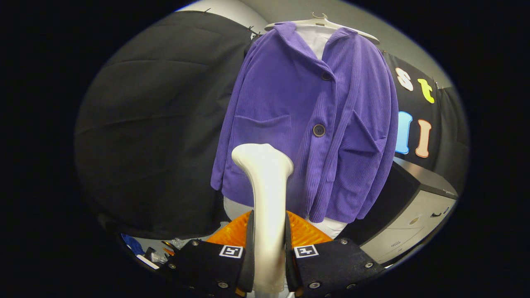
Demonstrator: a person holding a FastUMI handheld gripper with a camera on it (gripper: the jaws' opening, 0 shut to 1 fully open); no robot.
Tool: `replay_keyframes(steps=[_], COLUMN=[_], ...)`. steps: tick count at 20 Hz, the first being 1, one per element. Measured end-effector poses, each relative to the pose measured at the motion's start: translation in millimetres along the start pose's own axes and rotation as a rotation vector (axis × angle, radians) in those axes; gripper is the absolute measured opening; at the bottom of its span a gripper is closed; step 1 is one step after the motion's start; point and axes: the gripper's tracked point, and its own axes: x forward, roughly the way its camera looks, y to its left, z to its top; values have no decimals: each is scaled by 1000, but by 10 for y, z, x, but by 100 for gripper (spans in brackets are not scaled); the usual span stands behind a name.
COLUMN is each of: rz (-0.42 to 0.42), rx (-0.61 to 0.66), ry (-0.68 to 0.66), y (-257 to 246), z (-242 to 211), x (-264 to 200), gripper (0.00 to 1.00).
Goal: Iron the clothes twice with a garment steamer, once on the left side and once on the right side.
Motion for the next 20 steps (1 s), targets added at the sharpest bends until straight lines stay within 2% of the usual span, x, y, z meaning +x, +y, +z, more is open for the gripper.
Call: replay_keyframes(steps=[15, 20], rz=[60, 73], rx=[30, 54], ry=[241, 296], y=[294, 278], z=[-1286, -1607], x=[79, -83], gripper=[30, 31])
